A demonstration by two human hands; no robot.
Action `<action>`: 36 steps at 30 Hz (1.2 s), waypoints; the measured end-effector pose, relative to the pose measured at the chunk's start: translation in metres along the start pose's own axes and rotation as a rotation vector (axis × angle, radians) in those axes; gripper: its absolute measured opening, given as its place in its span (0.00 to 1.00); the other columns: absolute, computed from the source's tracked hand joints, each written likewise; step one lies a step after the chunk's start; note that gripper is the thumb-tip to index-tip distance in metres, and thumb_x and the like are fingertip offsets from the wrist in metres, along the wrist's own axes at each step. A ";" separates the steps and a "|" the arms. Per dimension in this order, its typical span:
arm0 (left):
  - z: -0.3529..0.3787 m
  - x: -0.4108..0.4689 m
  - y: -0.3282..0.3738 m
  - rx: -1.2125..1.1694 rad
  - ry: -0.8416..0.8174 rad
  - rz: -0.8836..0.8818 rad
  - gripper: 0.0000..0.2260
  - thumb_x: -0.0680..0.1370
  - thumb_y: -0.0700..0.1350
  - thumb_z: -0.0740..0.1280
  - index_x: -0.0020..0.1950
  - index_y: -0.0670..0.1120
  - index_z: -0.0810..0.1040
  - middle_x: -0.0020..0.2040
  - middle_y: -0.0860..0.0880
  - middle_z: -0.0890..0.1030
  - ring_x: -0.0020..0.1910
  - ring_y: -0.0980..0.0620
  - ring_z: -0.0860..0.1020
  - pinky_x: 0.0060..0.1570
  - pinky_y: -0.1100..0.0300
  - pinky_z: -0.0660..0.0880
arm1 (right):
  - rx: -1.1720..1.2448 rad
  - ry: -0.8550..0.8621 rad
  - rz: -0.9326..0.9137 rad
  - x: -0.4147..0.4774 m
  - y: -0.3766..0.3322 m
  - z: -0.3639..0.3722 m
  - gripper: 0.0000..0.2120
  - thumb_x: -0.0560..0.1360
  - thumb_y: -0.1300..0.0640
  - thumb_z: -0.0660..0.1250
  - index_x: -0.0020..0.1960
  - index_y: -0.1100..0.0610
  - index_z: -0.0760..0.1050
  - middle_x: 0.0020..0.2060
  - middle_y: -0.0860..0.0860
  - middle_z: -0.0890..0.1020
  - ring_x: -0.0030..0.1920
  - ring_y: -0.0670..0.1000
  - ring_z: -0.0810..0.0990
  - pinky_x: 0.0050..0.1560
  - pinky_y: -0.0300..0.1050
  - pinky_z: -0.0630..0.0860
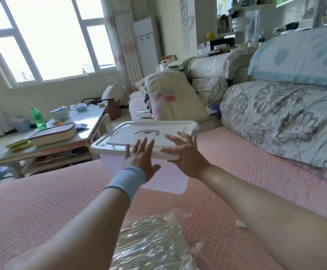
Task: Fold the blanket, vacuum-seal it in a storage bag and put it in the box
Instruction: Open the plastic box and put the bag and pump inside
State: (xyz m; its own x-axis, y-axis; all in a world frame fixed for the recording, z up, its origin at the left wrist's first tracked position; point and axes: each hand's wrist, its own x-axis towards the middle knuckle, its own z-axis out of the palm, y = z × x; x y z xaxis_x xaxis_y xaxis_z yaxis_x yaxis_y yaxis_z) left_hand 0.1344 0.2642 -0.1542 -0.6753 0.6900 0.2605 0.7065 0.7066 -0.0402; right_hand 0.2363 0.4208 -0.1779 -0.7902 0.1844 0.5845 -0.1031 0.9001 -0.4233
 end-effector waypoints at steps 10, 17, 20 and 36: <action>-0.037 -0.079 -0.084 0.117 -0.059 -0.007 0.30 0.78 0.64 0.58 0.78 0.57 0.55 0.76 0.51 0.63 0.72 0.48 0.64 0.68 0.51 0.66 | -0.095 -0.144 -0.012 -0.013 -0.093 0.038 0.30 0.69 0.46 0.76 0.70 0.44 0.74 0.79 0.54 0.58 0.80 0.56 0.50 0.77 0.68 0.44; -0.051 -0.121 -0.071 0.254 0.003 0.072 0.31 0.75 0.68 0.58 0.74 0.54 0.63 0.68 0.46 0.68 0.67 0.45 0.67 0.59 0.49 0.73 | -0.040 -0.220 0.195 -0.025 -0.117 0.024 0.26 0.78 0.34 0.56 0.72 0.43 0.71 0.79 0.50 0.61 0.80 0.50 0.53 0.78 0.53 0.50; -0.055 -0.131 -0.069 0.121 0.100 0.063 0.25 0.76 0.69 0.54 0.66 0.59 0.73 0.63 0.51 0.73 0.61 0.48 0.73 0.56 0.53 0.73 | 0.054 -0.030 0.176 -0.035 -0.120 0.026 0.14 0.78 0.49 0.65 0.62 0.46 0.81 0.73 0.49 0.72 0.75 0.49 0.65 0.74 0.43 0.58; -0.008 -0.116 -0.082 -0.045 0.025 -0.121 0.39 0.71 0.75 0.48 0.76 0.63 0.37 0.78 0.55 0.33 0.76 0.53 0.31 0.74 0.48 0.33 | 0.163 0.140 0.350 -0.027 -0.091 0.019 0.23 0.83 0.56 0.61 0.77 0.48 0.66 0.66 0.58 0.77 0.63 0.59 0.76 0.62 0.44 0.71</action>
State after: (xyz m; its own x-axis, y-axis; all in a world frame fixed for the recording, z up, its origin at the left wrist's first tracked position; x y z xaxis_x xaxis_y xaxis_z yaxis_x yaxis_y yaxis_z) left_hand 0.1560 0.1251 -0.1731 -0.7511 0.5957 0.2845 0.6293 0.7763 0.0359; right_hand 0.2553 0.3267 -0.1686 -0.7060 0.5301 0.4697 0.0535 0.7012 -0.7109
